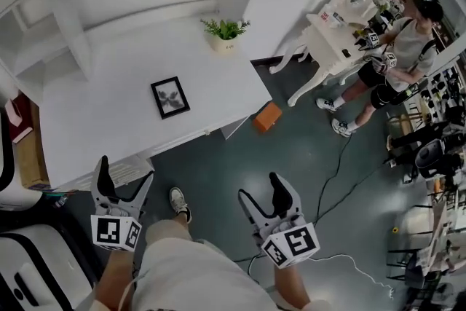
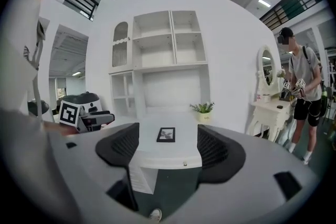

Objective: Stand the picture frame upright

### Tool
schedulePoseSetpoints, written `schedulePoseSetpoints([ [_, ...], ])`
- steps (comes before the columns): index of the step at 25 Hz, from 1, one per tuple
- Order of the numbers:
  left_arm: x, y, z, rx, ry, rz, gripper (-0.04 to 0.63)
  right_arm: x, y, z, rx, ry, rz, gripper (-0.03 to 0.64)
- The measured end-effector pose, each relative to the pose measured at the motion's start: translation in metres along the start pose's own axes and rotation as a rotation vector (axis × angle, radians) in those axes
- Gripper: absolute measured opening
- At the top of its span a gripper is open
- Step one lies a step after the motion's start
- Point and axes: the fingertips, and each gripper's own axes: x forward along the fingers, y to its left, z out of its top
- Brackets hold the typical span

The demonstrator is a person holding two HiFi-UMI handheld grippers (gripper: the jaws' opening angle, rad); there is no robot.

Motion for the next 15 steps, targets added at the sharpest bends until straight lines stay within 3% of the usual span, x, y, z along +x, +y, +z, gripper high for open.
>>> schedulePoseSetpoints([
  [6,0.107,0.022,-0.005,-0.029,0.04,-0.02,0.503,0.084,-0.034,0.034,-0.002,0.038,0.041,0.345],
  [11,0.143,0.021,-0.018,-0.089,0.114,-0.044,0.503,0.117,-0.049,0.043,0.034,0.047,0.06,0.345],
  [15,0.157,0.028,-0.022,-0.102,0.15,-0.014,0.502,0.149,-0.058,0.042,0.052,0.075,0.119,0.345],
])
